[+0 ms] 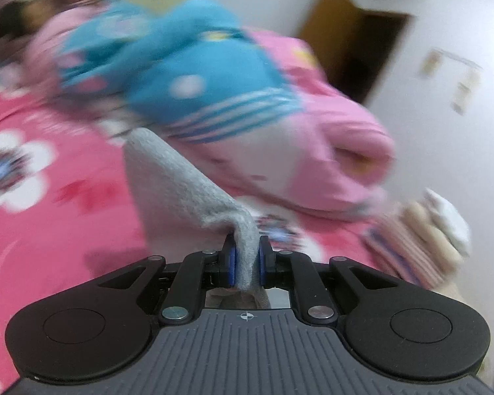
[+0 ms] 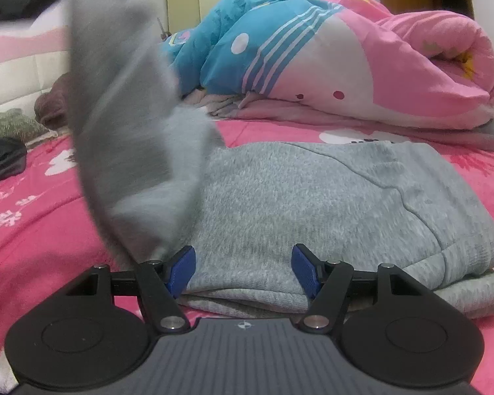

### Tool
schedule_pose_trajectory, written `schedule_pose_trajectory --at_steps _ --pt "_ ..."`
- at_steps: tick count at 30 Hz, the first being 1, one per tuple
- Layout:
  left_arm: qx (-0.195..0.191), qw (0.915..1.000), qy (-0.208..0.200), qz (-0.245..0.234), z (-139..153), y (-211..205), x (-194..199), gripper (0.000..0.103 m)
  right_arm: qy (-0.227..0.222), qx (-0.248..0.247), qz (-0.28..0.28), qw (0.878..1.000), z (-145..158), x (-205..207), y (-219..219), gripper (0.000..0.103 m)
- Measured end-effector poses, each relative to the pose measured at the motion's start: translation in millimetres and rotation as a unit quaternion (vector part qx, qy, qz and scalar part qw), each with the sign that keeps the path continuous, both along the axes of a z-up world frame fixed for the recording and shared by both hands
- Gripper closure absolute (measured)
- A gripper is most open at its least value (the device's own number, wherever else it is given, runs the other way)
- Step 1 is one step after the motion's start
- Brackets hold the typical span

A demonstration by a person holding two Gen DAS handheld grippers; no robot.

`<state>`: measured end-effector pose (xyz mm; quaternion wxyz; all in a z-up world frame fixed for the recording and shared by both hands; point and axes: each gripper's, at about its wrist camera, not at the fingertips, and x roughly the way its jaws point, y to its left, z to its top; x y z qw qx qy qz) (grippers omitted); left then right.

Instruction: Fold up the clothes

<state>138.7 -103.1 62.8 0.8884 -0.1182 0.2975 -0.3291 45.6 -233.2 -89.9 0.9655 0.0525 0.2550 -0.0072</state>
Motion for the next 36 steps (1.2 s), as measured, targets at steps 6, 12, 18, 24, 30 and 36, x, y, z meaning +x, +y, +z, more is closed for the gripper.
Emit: schedule_pose_trajectory --at_steps 6,12,18,24,30,36 --pt "0.045 0.9922 -0.01 -0.116 -14.5 -104.3 -6.5 0.093 -0.016 0.063 -0.006 0.998 0.4 -16.1 -21.4 0.036" --pt "0.096 0.9713 0.045 -0.213 -68.5 -182.4 5.0 0.092 -0.041 0.153 -0.011 0.987 -8.5 -35.1 -55.1 0.037" --pt "0.084 0.9628 0.095 -0.238 -90.0 -184.8 12.2 0.079 -0.05 0.194 -0.008 0.98 -13.4 -34.3 -68.2 0.038" --pt "-0.004 0.9695 0.067 -0.236 -42.4 -138.9 0.6 0.059 -0.052 0.217 -0.005 0.975 -16.3 -32.9 -76.4 0.038" --pt "-0.021 0.9884 0.03 -0.147 -17.7 -67.2 -20.3 0.059 -0.042 0.27 0.003 0.962 -10.9 -41.8 -99.0 0.036" --pt "-0.015 0.9979 0.049 -0.041 -57.2 -6.3 -32.1 0.058 -0.039 0.333 -0.009 0.942 -6.4 -83.6 -140.6 0.032"
